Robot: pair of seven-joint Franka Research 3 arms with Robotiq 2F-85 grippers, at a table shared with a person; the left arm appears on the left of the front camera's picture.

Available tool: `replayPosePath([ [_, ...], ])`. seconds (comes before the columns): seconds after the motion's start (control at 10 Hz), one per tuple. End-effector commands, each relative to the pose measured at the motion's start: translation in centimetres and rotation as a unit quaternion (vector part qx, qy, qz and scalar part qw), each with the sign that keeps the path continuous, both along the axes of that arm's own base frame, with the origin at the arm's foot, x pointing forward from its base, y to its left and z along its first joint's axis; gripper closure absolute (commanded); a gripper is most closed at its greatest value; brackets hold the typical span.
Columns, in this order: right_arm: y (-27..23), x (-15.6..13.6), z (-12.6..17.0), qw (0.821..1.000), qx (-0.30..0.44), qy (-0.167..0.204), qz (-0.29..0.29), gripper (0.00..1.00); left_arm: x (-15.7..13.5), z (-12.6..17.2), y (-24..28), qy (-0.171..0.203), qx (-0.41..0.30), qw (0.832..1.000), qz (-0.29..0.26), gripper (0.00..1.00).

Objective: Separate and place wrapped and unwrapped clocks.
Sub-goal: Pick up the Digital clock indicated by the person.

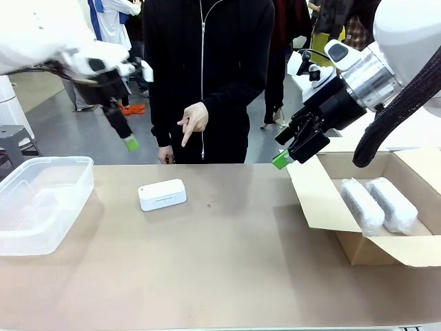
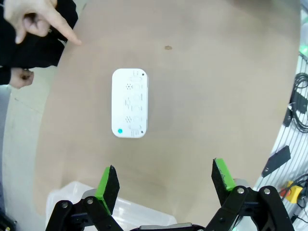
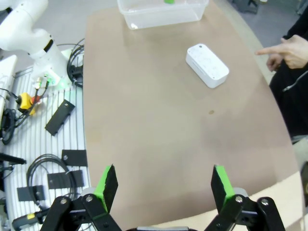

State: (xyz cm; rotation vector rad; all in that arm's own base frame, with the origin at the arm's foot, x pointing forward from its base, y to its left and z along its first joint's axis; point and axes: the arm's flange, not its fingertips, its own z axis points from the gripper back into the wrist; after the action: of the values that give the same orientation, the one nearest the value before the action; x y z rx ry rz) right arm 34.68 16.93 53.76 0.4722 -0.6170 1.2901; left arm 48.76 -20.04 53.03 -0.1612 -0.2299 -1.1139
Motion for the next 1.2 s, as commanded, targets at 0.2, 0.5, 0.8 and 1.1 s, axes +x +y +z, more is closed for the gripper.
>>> replayPosePath([
  [0.2,-0.1,0.4,0.0,1.0,0.005,0.002,0.009,0.0,4.9,-6.5,-2.9,-0.004,0.075,0.996,-0.038,0.0],
  [0.5,-0.1,0.4,0.0,1.0,0.005,0.002,0.009,0.0,6.3,-10.5,-3.4,-0.021,0.08,0.995,-0.064,0.0],
  [0.8,-0.1,0.4,0.0,1.0,0.005,0.002,0.009,0.0,5.6,-10.9,-3.7,-0.004,0.085,0.995,-0.054,0.0],
  [1.1,-0.1,0.4,0.0,1.0,0.005,0.002,0.009,0.0,5.8,-11.3,-4.0,-0.005,0.08,0.995,-0.056,0.0],
])
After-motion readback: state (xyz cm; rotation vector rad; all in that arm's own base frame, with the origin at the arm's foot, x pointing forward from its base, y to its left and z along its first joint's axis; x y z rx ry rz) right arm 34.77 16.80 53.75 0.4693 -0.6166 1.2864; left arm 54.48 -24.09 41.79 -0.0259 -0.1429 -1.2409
